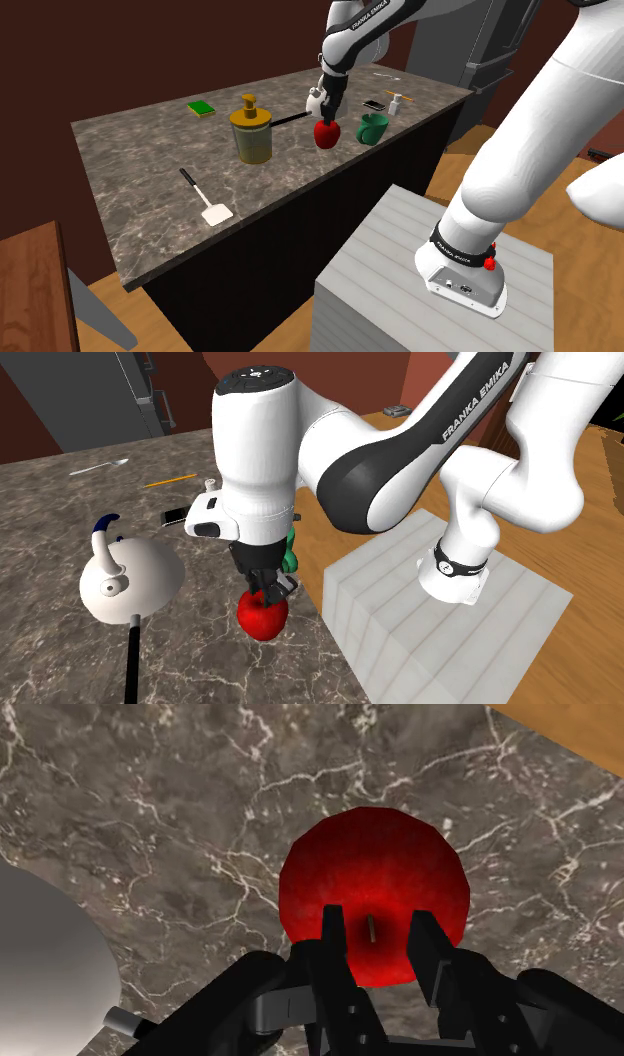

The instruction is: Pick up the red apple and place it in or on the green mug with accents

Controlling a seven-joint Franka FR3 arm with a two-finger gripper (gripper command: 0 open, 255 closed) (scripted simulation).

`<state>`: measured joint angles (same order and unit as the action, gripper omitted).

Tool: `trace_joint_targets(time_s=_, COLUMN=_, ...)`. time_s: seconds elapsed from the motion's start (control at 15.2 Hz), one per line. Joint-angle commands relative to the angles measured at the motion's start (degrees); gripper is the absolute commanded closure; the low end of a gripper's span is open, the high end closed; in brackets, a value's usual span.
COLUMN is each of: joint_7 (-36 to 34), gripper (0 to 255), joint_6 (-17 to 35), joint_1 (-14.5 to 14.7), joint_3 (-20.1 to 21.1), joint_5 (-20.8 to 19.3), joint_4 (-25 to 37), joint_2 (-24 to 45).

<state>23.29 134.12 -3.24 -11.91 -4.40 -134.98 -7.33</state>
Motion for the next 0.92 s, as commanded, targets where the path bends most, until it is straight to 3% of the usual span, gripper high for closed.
trace_joint_targets(time_s=0.0, joint_7=0.00, gripper=255, joint_6=0.00, joint_1=0.00, joint_3=0.00, joint_5=0.00, joint_4=0.00, joint_2=0.00)
trace_joint_targets(time_s=0.46, joint_7=0.00, gripper=255, joint_6=0.00, joint_1=0.00, joint_3=0.00, joint_5=0.00, joint_4=0.00, joint_2=0.00)
trace_joint_targets(time_s=0.86, joint_7=-0.15, gripper=255, joint_6=-4.82, joint_1=0.01, joint_3=0.22, joint_5=-0.29, joint_4=2.50, joint_2=-2.34)
